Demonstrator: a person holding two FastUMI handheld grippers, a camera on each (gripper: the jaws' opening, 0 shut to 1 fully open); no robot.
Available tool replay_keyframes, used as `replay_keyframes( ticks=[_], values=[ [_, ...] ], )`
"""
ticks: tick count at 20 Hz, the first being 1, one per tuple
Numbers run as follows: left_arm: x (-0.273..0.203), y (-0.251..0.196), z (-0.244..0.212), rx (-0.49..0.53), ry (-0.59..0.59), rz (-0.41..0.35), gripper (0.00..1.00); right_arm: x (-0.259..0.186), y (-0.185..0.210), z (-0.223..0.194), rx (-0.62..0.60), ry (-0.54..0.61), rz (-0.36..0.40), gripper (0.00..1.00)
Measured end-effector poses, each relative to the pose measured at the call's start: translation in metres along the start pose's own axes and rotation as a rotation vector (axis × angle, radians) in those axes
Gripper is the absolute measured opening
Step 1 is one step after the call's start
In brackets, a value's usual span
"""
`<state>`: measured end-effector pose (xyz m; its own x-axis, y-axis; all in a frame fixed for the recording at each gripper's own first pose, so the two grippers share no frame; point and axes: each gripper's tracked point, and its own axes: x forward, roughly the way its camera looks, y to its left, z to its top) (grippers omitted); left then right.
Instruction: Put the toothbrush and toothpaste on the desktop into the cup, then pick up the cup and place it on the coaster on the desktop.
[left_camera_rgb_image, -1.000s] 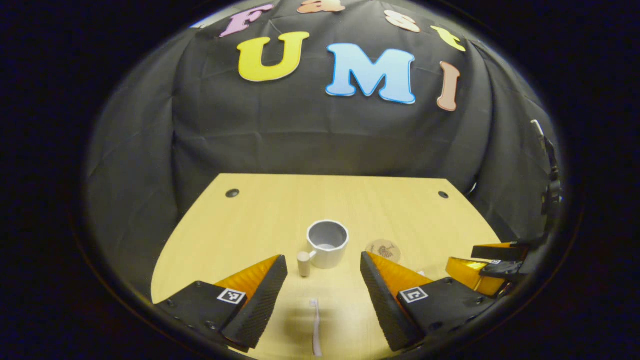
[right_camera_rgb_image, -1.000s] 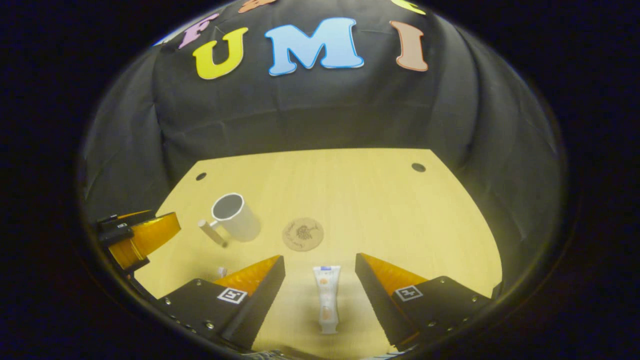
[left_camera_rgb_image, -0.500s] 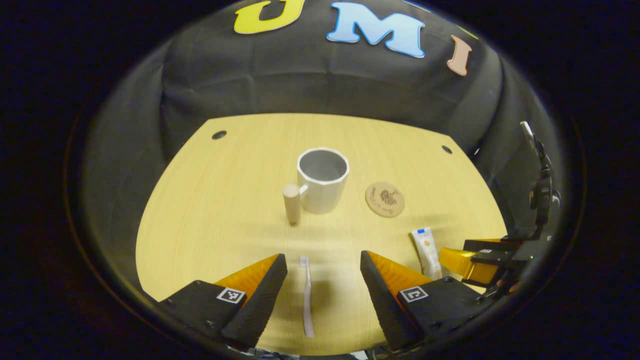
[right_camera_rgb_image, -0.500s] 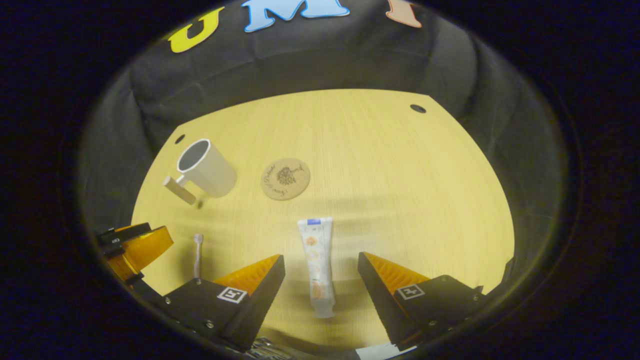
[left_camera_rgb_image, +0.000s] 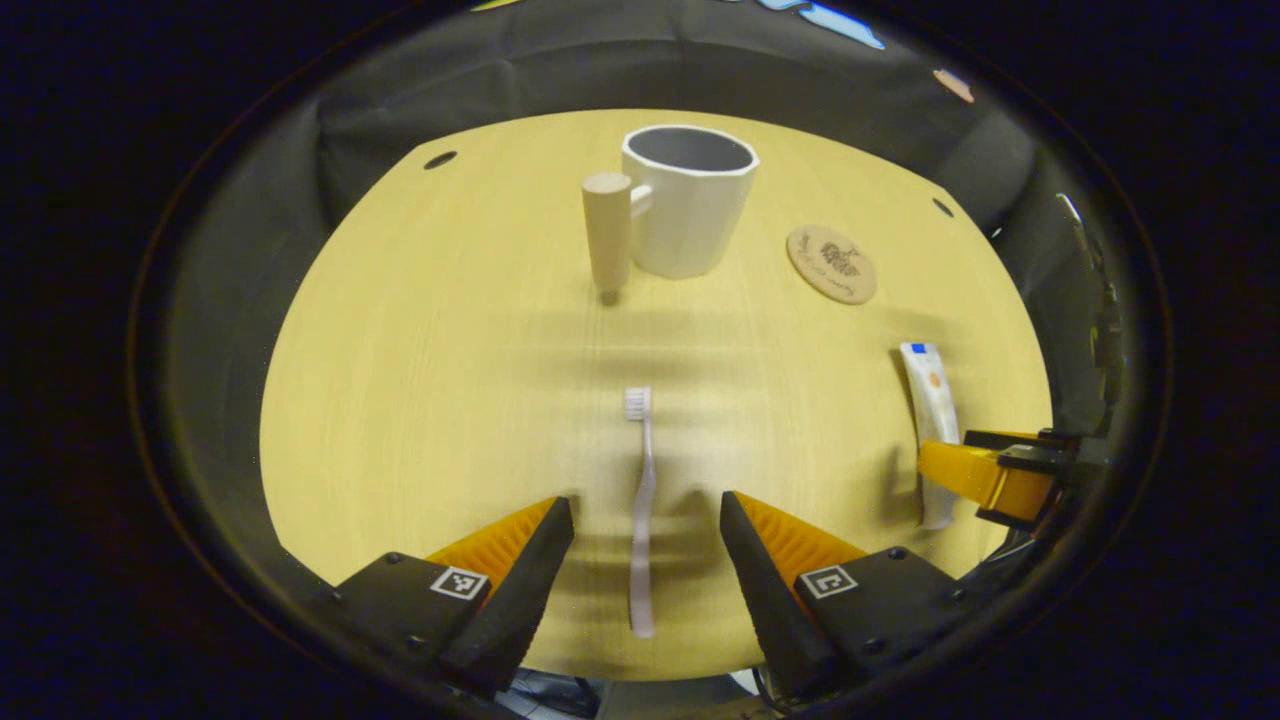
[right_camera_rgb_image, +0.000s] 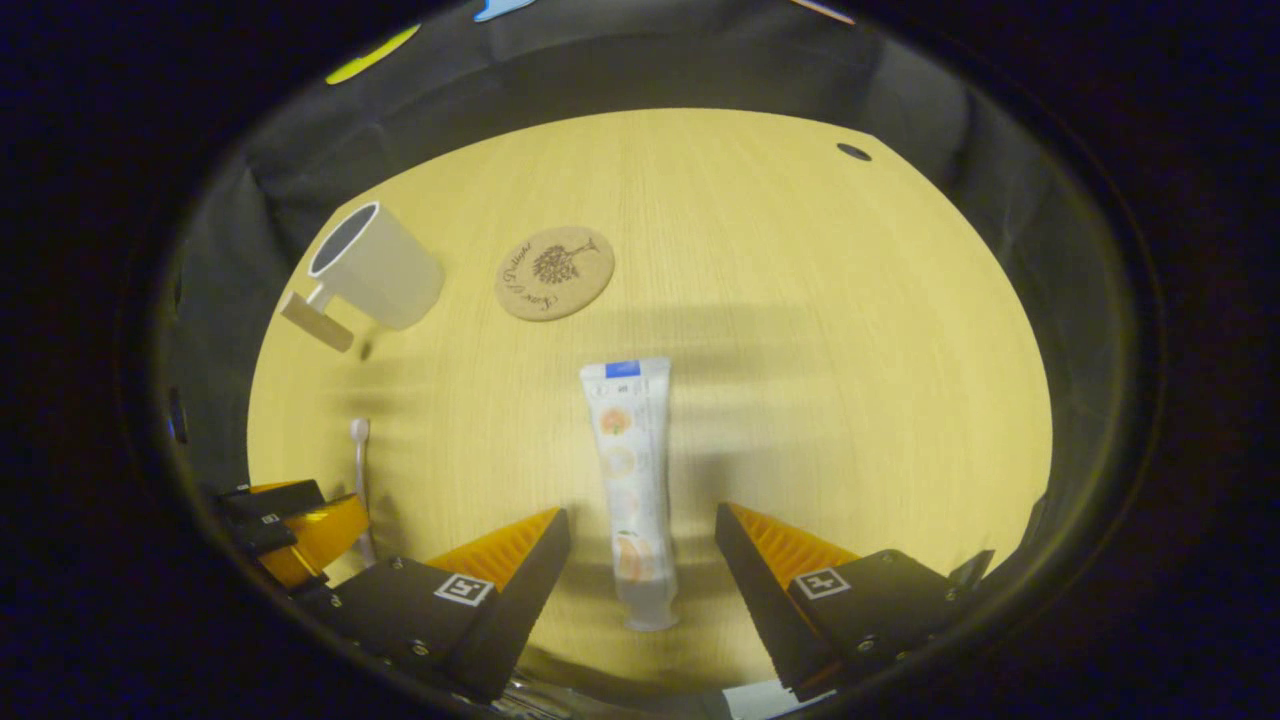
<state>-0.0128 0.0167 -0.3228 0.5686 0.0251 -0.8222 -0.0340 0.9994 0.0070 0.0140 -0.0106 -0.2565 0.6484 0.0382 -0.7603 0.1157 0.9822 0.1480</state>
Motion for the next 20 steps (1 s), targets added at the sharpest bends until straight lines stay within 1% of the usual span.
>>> replay_keyframes(
  ticks=[3, 4, 5, 6, 8, 9, 10, 12, 13, 15, 16, 17, 18, 19, 20],
  values=[
    [0.010, 0.005, -0.009, -0.009, 0.039, 0.016, 1.00, 0.005, -0.001, -0.004, -0.011, 0.022, -0.005, 0.93],
    [0.012, 0.006, -0.012, -0.012, 0.047, 0.019, 0.96, 0.007, -0.001, -0.005, -0.014, 0.027, -0.006, 0.93],
    [0.014, 0.006, -0.014, -0.015, 0.055, 0.020, 0.96, 0.008, -0.002, -0.005, -0.017, 0.032, -0.007, 0.93],
    [0.016, 0.006, -0.015, -0.019, 0.063, 0.021, 0.93, 0.009, -0.003, -0.006, -0.021, 0.036, -0.013, 0.93],
    [0.018, 0.009, -0.016, -0.019, 0.065, 0.033, 1.00, 0.010, -0.005, -0.005, -0.025, 0.037, -0.018, 0.92],
    [0.018, 0.008, -0.016, -0.021, 0.071, 0.031, 0.96, 0.009, -0.005, -0.005, -0.024, 0.037, -0.018, 0.92],
    [0.018, 0.008, -0.015, -0.022, 0.073, 0.033, 1.00, 0.010, -0.005, -0.005, -0.028, 0.038, -0.021, 0.92],
    [0.019, 0.007, -0.015, -0.019, 0.083, 0.035, 0.96, 0.011, -0.005, -0.008, -0.056, 0.054, -0.036, 0.92],
    [0.018, 0.007, -0.015, -0.016, 0.090, 0.034, 0.91, 0.011, -0.005, -0.010, -0.078, 0.069, -0.052, 0.92],
    [0.019, 0.006, -0.012, -0.023, 0.096, 0.032, 0.99, 0.011, -0.002, -0.011, -0.111, 0.089, -0.065, 0.93],
    [0.022, 0.007, -0.008, -0.024, 0.072, 0.034, 0.96, 0.012, -0.001, -0.012, -0.115, 0.094, -0.066, 0.89],
    [0.020, 0.007, -0.004, -0.027, 0.064, 0.036, 0.80, 0.011, 0.000, -0.013, -0.111, 0.107, -0.061, 0.82],
    [0.022, 0.007, -0.003, -0.031, 0.059, 0.036, 0.63, 0.011, -0.001, -0.012, -0.105, 0.108, -0.067, 0.79],
    [0.020, 0.006, -0.002, -0.028, 0.058, 0.035, 0.50, 0.011, -0.001, -0.011, -0.096, 0.109, -0.062, 0.48],
    [0.023, 0.007, -0.002, -0.025, 0.056, 0.040, 0.37, 0.013, -0.001, -0.013, -0.096, 0.117, -0.061, 0.37]
  ],
)
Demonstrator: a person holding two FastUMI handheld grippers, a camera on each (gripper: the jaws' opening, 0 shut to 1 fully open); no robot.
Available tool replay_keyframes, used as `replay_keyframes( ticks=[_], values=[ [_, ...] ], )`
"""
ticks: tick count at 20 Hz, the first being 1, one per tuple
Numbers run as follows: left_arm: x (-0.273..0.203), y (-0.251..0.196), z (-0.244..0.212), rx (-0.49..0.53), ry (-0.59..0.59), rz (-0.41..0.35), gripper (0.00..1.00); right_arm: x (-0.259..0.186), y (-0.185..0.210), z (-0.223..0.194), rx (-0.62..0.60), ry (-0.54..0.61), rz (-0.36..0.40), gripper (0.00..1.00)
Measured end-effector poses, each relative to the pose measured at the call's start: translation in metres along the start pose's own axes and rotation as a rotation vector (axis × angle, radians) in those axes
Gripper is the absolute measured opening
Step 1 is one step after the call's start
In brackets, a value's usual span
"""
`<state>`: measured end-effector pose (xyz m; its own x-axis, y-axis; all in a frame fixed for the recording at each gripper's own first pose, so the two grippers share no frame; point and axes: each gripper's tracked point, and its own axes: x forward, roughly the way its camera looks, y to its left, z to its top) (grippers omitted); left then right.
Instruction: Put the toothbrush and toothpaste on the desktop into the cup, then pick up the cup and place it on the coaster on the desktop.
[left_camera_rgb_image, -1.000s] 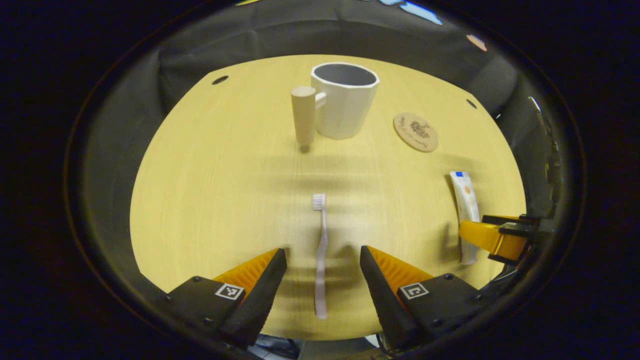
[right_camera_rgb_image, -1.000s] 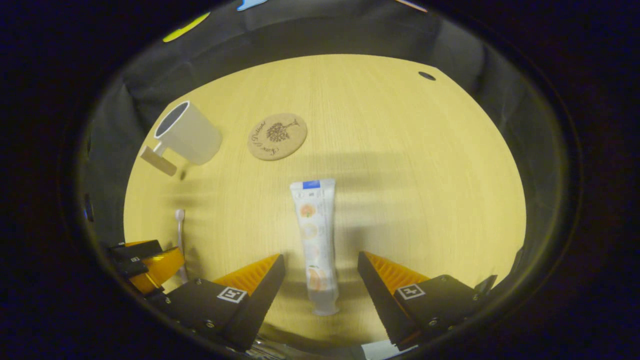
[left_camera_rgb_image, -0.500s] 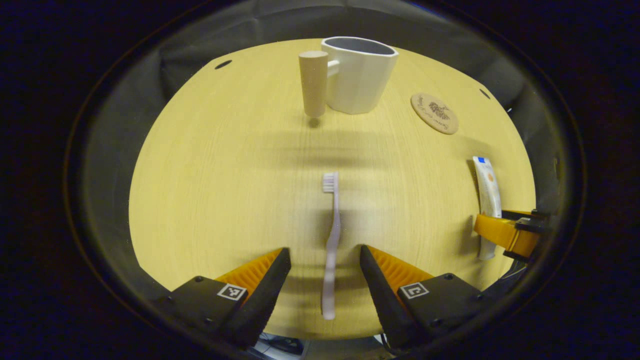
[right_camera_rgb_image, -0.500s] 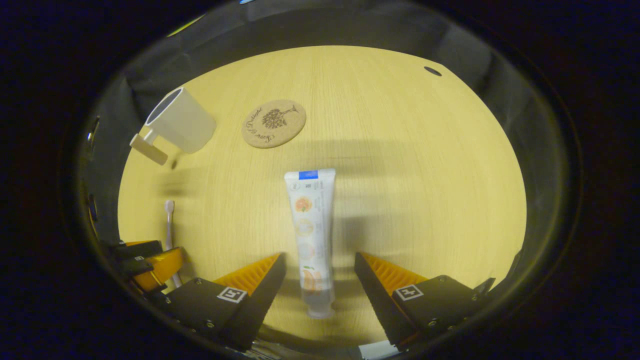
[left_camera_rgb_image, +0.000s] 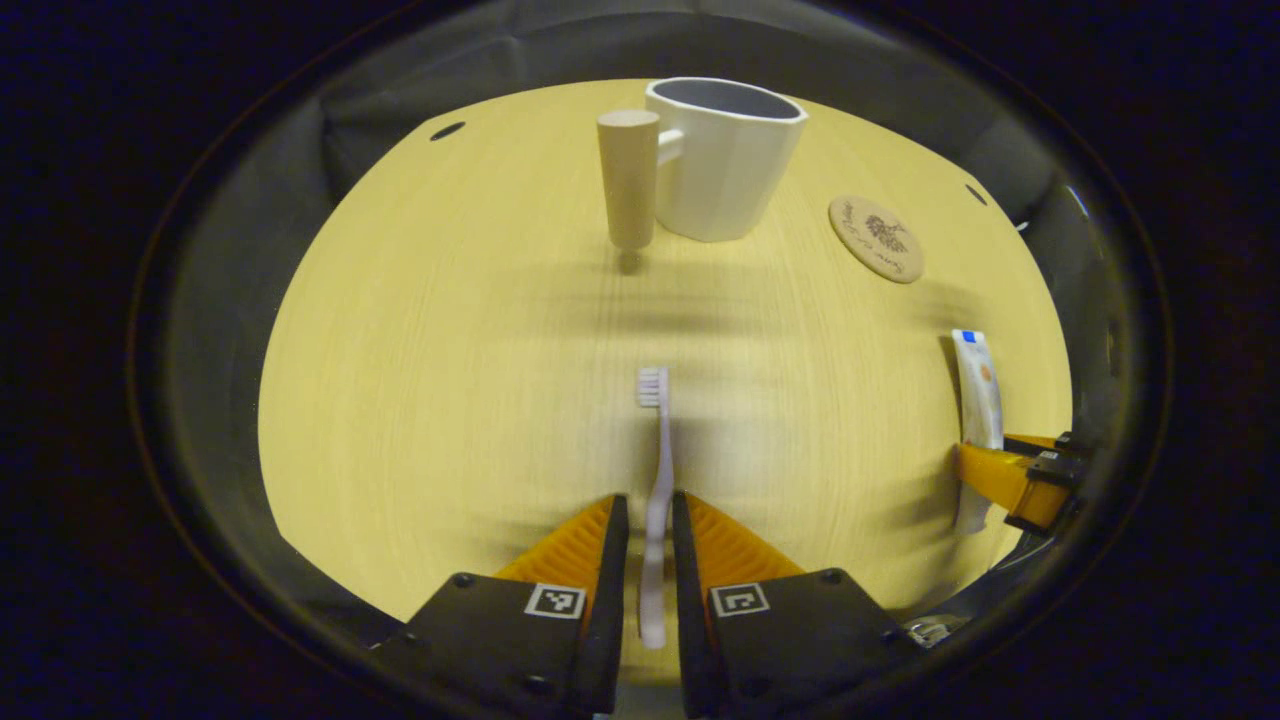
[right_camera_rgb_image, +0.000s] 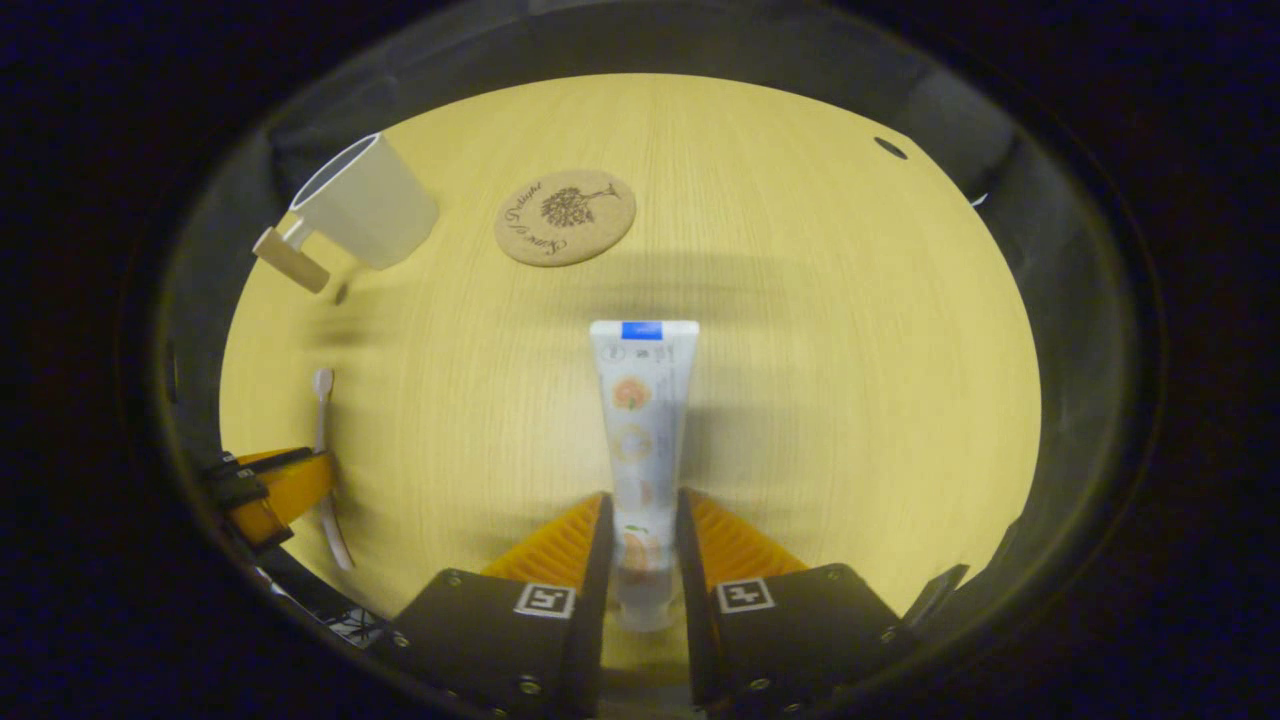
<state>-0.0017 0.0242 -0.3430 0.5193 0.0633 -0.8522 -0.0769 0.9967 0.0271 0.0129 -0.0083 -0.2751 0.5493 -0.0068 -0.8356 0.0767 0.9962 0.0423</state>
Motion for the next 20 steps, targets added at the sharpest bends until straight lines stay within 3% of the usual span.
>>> replay_keyframes(
  ticks=[1, 2, 3, 5, 7, 8, 10, 11, 16, 20],
  values=[
    [-0.001, -0.001, 0.002, -0.004, 0.006, 0.004, 0.14, 0.000, -0.002, 0.001, 0.000, 0.003, -0.003, 0.35],
    [0.000, -0.001, 0.001, -0.001, 0.007, 0.006, 0.14, 0.000, -0.001, 0.000, 0.014, 0.011, -0.006, 0.35],
    [0.001, -0.001, 0.001, 0.002, 0.010, 0.008, 0.14, -0.001, 0.001, -0.001, 0.015, 0.017, -0.003, 0.26],
    [0.000, -0.002, 0.008, -0.005, -0.007, 0.011, 0.14, 0.000, 0.000, -0.003, 0.013, 0.019, -0.003, 0.26],
    [-0.003, -0.003, 0.005, -0.014, -0.008, 0.005, 0.07, -0.007, -0.002, 0.002, 0.031, 0.006, -0.005, 0.26],
    [-0.004, -0.003, 0.006, -0.013, -0.007, 0.002, 0.07, -0.006, -0.001, -0.005, 0.030, 0.020, 0.006, 0.14],
    [-0.010, -0.006, 0.012, -0.011, -0.005, 0.002, 0.13, -0.004, 0.000, -0.005, 0.036, 0.019, 0.019, 0.14],
    [-0.013, -0.009, 0.015, -0.010, -0.007, 0.002, 0.07, -0.004, 0.001, -0.005, 0.042, 0.021, 0.027, 0.15],
    [-0.004, -0.016, 0.010, 0.000, 0.005, 0.004, 0.07, -0.007, 0.003, -0.011, 0.049, 0.030, 0.049, 0.14],
    [-0.027, -0.038, 0.028, 0.051, -0.012, 0.019, 0.07, -0.011, 0.004, -0.009, 0.059, 0.018, 0.058, 0.14]
  ],
)
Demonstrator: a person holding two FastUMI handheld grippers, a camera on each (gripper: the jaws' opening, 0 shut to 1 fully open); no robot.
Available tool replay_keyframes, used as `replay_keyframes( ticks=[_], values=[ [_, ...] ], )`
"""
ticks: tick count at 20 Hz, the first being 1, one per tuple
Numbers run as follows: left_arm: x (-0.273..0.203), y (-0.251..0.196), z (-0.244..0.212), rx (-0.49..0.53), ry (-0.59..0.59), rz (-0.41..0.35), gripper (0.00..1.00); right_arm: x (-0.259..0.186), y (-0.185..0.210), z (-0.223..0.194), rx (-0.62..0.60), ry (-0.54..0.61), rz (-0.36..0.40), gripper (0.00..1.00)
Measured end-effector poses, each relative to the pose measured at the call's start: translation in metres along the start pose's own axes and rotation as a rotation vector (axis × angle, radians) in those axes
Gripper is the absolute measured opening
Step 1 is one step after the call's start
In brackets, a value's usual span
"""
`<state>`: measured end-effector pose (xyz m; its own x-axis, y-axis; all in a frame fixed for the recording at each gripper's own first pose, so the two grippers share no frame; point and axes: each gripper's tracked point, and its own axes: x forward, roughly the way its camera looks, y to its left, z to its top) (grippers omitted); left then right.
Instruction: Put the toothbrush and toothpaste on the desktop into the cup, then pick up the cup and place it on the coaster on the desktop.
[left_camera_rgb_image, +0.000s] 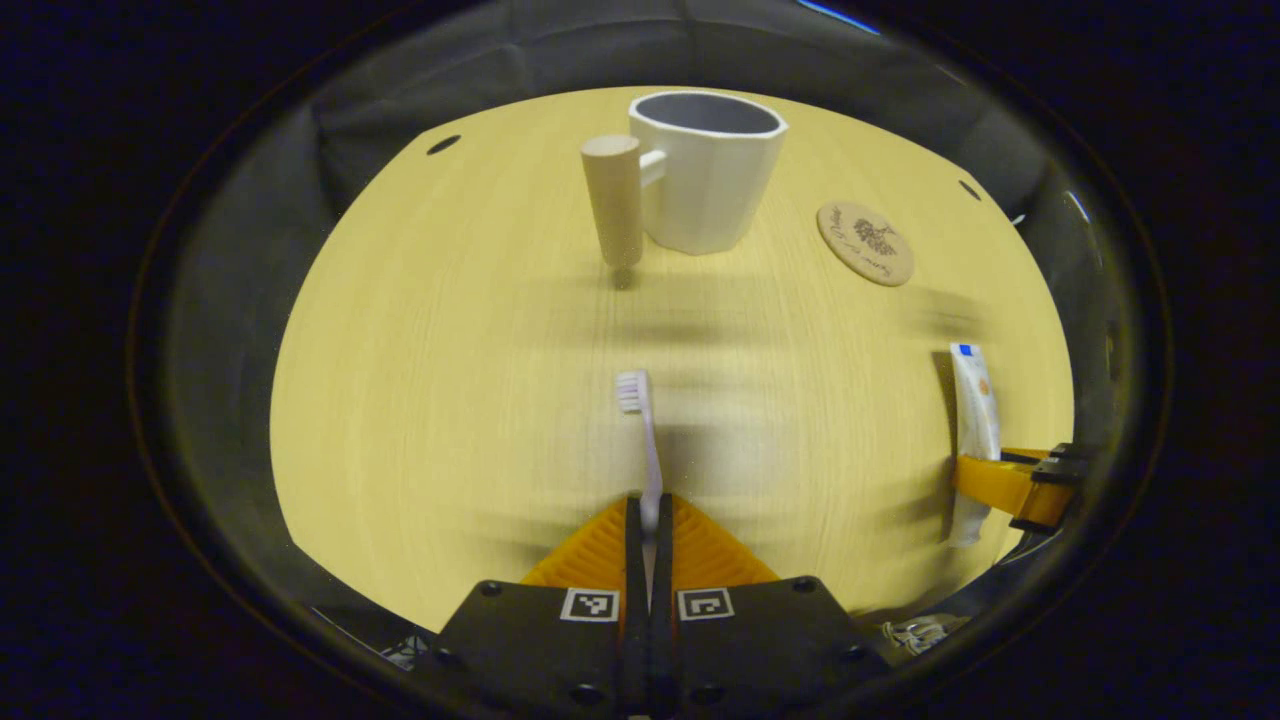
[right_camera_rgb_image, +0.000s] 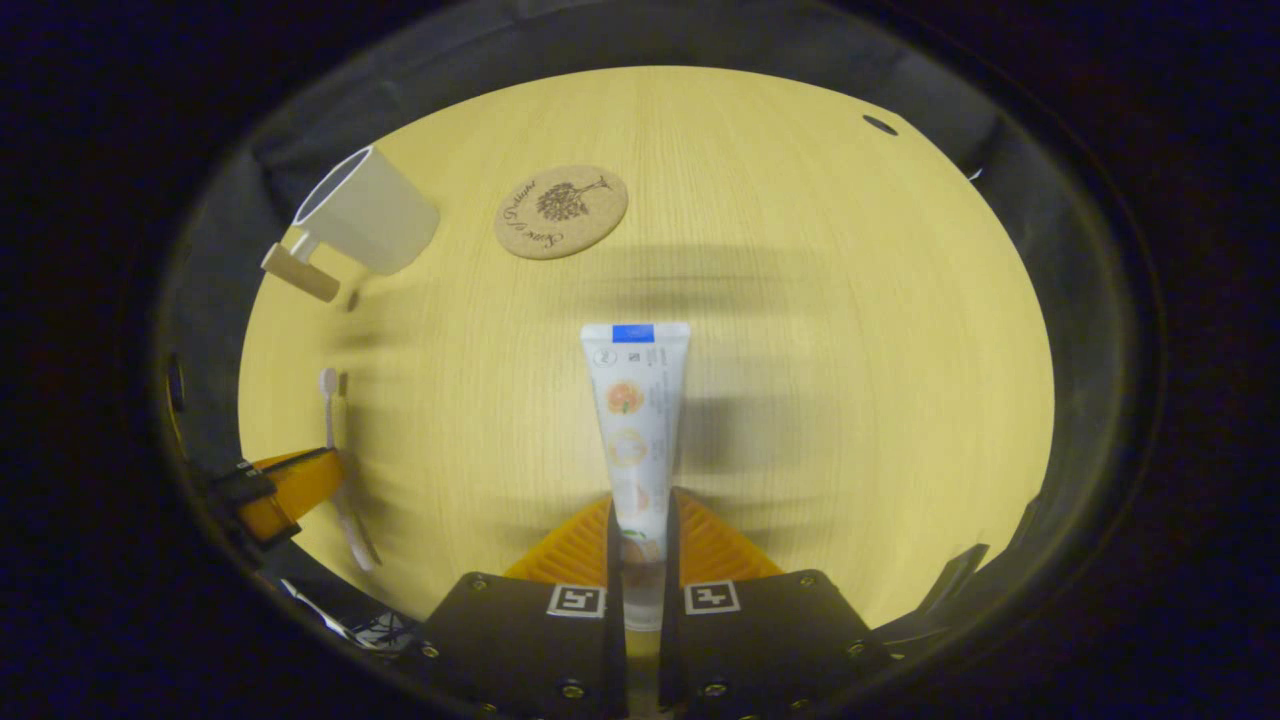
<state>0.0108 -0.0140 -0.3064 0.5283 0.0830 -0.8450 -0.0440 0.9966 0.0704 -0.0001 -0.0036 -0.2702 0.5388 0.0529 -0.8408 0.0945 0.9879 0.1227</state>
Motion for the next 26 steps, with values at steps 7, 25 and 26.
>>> replay_keyframes(
  ticks=[7, 25, 26],
  values=[
    [-0.060, -0.048, 0.061, 0.144, -0.032, 0.014, 0.07, -0.005, 0.000, 0.000, 0.023, -0.015, 0.016, 0.14],
    [-0.131, -0.052, 0.336, 0.207, -0.287, -0.048, 0.07, -0.005, -0.012, -0.009, 0.092, 0.004, 0.015, 0.15],
    [-0.127, -0.049, 0.348, 0.210, -0.300, -0.052, 0.07, -0.005, -0.014, -0.011, 0.095, 0.005, 0.009, 0.14]
  ],
)
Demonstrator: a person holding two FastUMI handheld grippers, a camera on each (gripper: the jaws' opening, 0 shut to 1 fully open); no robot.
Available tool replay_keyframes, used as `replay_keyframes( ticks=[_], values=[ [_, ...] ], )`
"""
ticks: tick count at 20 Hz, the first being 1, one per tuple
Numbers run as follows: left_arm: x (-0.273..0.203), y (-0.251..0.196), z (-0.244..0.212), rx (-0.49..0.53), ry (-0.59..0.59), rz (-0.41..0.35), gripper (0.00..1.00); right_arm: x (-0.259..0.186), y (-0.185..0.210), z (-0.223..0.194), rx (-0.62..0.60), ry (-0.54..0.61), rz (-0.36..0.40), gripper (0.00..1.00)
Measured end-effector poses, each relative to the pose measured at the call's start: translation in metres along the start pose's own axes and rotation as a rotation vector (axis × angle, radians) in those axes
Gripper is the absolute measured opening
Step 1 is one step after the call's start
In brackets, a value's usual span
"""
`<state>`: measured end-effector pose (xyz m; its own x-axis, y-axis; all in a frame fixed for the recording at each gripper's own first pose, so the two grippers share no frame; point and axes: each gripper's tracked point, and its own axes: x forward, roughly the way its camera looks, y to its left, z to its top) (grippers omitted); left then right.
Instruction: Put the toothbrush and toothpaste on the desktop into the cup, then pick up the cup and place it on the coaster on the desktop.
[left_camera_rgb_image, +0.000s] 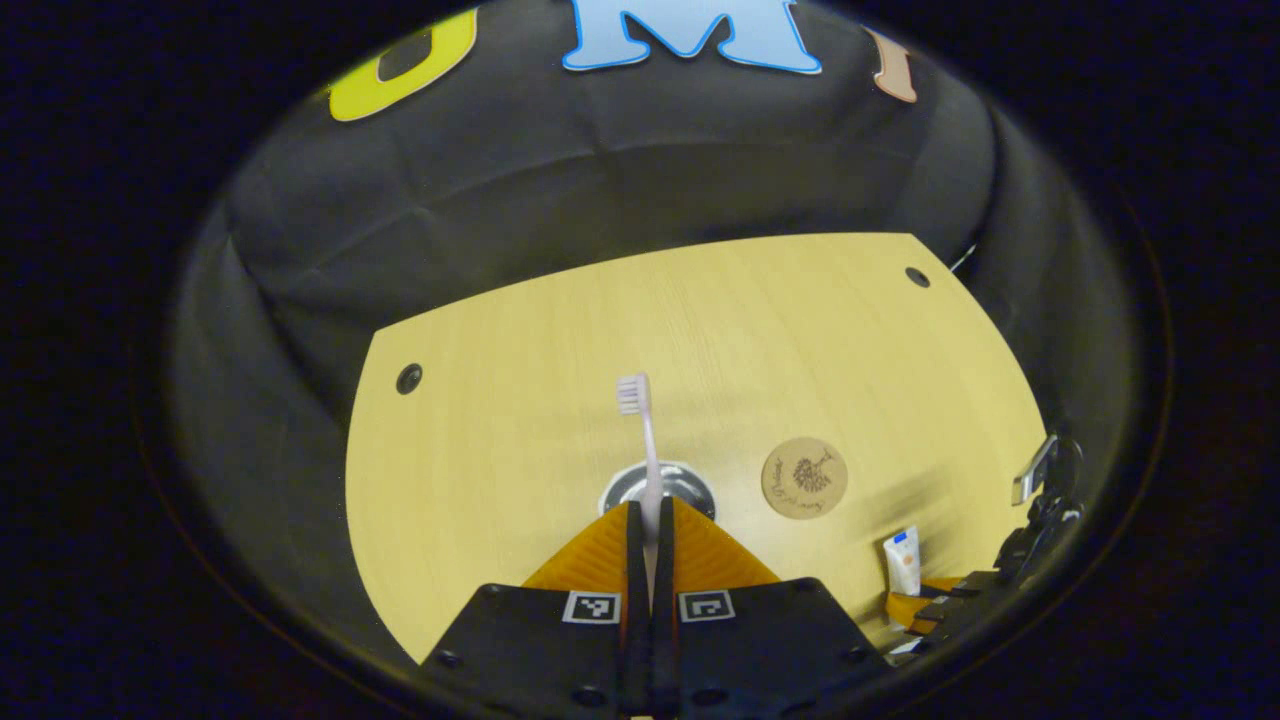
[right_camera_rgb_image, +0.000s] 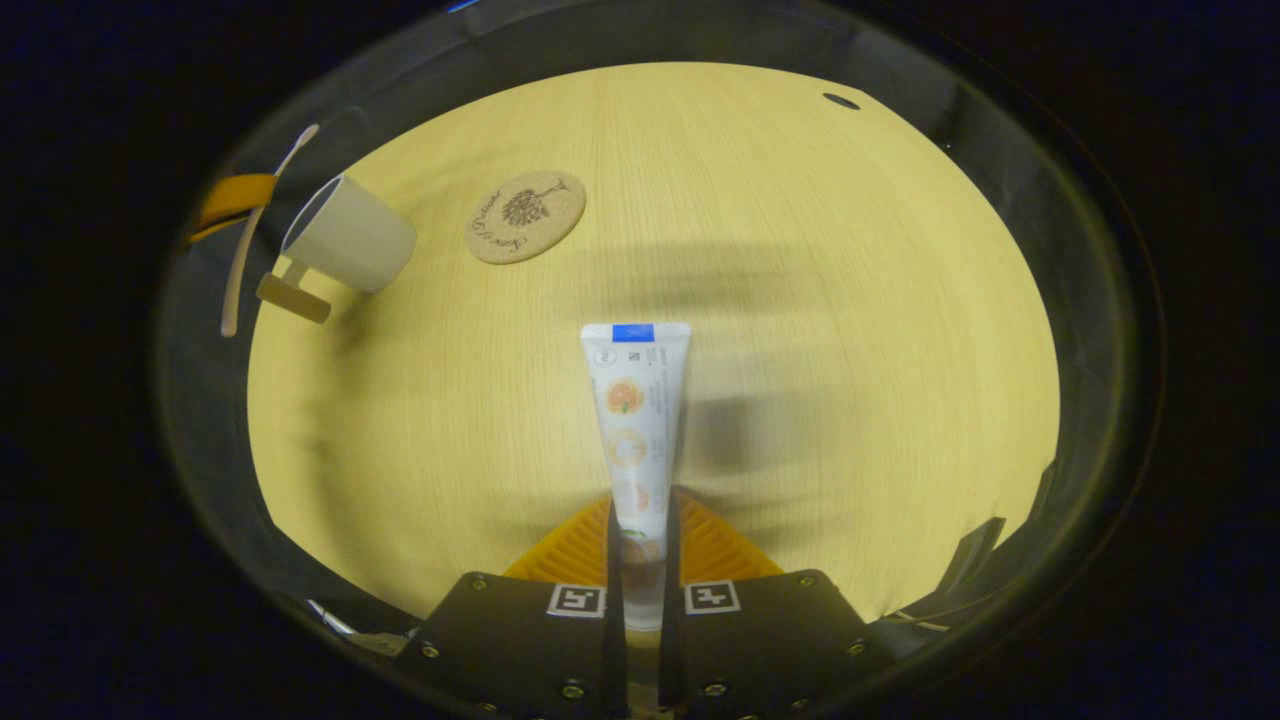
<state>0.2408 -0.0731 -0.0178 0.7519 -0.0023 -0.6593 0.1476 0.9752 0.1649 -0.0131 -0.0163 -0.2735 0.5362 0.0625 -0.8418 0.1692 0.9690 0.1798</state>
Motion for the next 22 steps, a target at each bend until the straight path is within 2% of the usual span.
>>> replay_keyframes(
  ticks=[6, 9, 14, 17, 22],
  values=[
    [0.022, 0.006, 0.046, 0.023, -0.093, -0.026, 0.06, 0.003, -0.006, -0.010, 0.037, 0.026, -0.029, 0.14],
    [0.024, -0.003, 0.059, 0.010, -0.158, -0.066, 0.07, 0.004, -0.007, -0.011, 0.049, 0.030, -0.044, 0.14],
    [0.031, -0.006, 0.077, -0.042, -0.273, -0.092, 0.07, 0.006, -0.007, -0.014, 0.065, 0.035, -0.057, 0.14],
    [0.038, 0.000, 0.070, -0.085, -0.323, -0.082, 0.07, 0.008, -0.006, -0.015, 0.085, 0.035, -0.063, 0.14],
    [0.038, -0.002, 0.038, -0.082, -0.367, -0.060, 0.07, 0.007, -0.002, -0.014, 0.111, 0.030, -0.068, 0.14]
  ],
)
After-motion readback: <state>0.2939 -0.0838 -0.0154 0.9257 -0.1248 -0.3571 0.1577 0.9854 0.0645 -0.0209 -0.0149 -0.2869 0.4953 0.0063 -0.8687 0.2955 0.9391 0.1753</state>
